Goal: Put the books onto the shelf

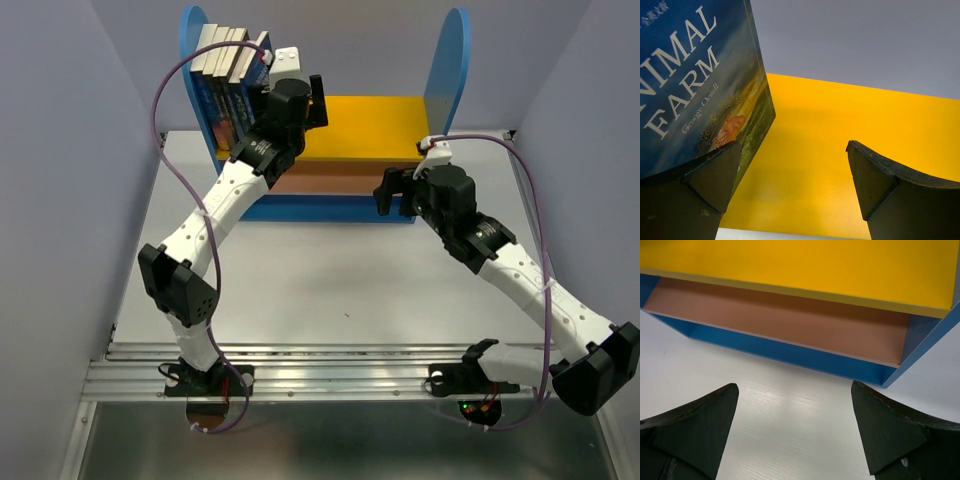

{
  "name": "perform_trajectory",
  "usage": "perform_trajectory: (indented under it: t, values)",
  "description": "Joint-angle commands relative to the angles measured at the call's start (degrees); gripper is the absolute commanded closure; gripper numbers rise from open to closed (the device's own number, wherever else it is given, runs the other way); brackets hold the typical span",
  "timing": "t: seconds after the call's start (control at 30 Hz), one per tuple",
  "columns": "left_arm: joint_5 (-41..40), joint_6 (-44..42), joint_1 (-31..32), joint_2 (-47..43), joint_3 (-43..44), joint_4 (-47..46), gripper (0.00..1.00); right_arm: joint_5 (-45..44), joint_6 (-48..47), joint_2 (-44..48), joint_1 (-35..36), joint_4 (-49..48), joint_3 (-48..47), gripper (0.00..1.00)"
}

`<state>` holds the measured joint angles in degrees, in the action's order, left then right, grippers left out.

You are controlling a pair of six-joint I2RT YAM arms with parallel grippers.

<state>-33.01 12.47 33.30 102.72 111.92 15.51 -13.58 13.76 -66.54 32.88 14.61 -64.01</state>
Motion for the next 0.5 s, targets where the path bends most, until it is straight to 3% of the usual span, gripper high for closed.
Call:
perform_trajectory:
  t: [0.0,0.3,0.47]
  values:
    - [5.5,-0.3,-0.7,-8.0,-2.4,-5.9,0.01,0.3,0.1,-0.3,-0.3,-0.9,-1.8,0.00]
    - [8.7,-0.2,-0.5,-12.3,-3.5,-7.9,0.01,1.2,0.3,-1.0,-0.3,-0.9,-1.7,0.00]
    - [20.9,-0.6,-0.3,-19.4,-7.0,-10.3,0.01,2.3,0.0,-0.9,-0.3,-1.2,-1.7,0.00]
